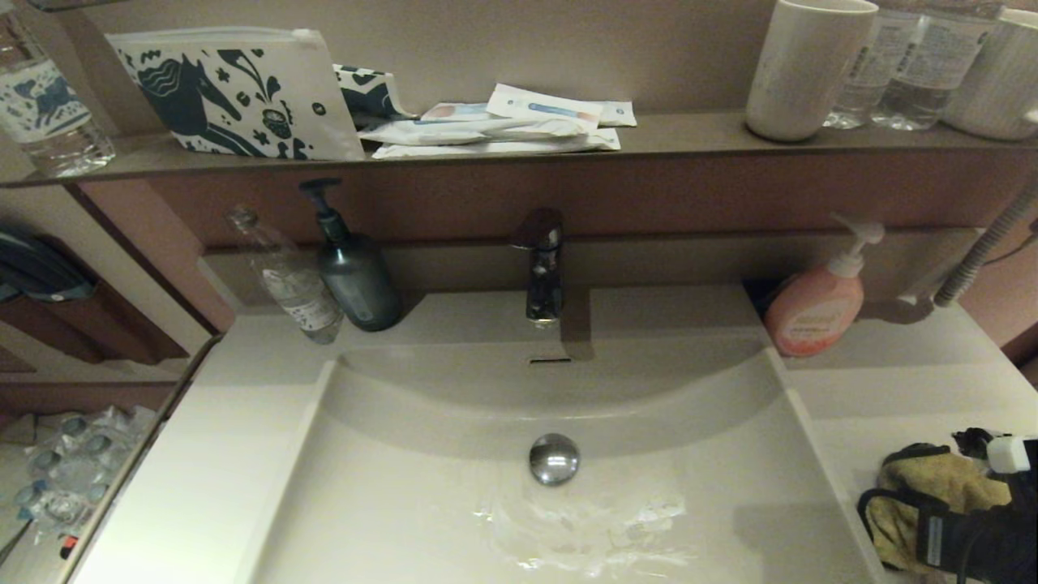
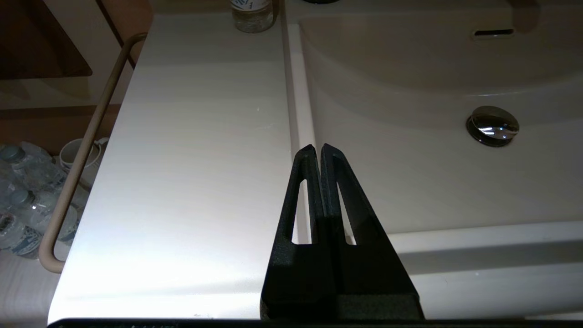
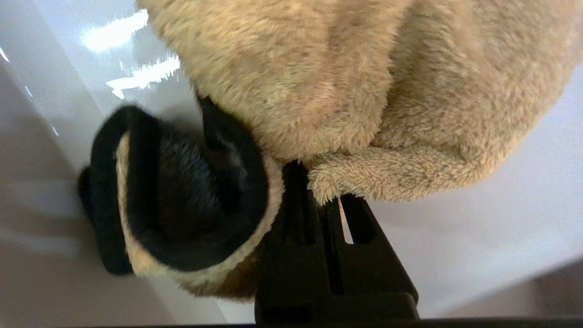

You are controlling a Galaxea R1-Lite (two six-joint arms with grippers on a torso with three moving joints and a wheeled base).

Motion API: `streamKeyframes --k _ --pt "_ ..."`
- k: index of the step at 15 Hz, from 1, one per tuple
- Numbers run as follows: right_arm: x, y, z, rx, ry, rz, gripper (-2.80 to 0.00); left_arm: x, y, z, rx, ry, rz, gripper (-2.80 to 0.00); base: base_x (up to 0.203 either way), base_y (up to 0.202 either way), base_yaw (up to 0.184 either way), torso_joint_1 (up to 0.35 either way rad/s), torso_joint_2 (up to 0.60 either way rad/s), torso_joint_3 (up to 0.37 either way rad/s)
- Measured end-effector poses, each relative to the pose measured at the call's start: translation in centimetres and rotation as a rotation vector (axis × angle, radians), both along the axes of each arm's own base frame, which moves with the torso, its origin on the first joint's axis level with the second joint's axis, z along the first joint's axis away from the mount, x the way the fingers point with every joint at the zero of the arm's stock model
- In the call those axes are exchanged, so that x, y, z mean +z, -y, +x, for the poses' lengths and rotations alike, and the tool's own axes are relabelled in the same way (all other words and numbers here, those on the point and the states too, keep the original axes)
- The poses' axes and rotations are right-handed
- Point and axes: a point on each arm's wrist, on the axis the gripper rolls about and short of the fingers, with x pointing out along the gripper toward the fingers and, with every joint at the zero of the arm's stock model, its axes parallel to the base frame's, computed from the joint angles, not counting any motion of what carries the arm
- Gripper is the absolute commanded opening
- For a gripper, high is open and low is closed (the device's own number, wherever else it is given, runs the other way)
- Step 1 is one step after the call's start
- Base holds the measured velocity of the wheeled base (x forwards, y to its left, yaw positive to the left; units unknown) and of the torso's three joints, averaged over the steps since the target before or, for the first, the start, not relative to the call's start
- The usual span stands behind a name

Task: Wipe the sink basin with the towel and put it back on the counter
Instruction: Wipe the sink

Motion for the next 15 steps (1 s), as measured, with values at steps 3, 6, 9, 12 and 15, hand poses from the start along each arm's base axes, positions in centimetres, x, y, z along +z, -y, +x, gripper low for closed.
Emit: streamKeyframes --k 3,6,9,12,15 --pt "-1.1 0.4 1.7 -0.017 0.056 0.053 -2.8 0.0 0.0 0.0 0.0 0.0 0.0 -2.8 0.0 0.0 0.0 0.0 0.0 0.0" --pt "-1.9 0.7 3.9 -0.029 0.14 0.046 -2.8 0.0 0.0 0.0 0.0 0.0 0.0 -2.8 0.0 0.0 0.0 0.0 0.0 0.0" --pt "-2.1 1.2 5.7 -0.046 0.174 0.031 -2.8 0.0 0.0 0.0 0.0 -0.001 0.0 -2.8 0.0 0.0 0.0 0.0 0.0 0.0" --pt "-2.0 1.6 6.4 -0.042 0.16 0.012 -2.8 0.0 0.0 0.0 0.0 0.0 0.0 -2.8 0.0 0.0 0.0 0.0 0.0 0.0" --pt "-1.4 2.0 5.6 -0.046 0.117 0.003 -2.8 0.0 0.0 0.0 0.0 0.0 0.0 -2.8 0.0 0.0 0.0 0.0 0.0 0.0"
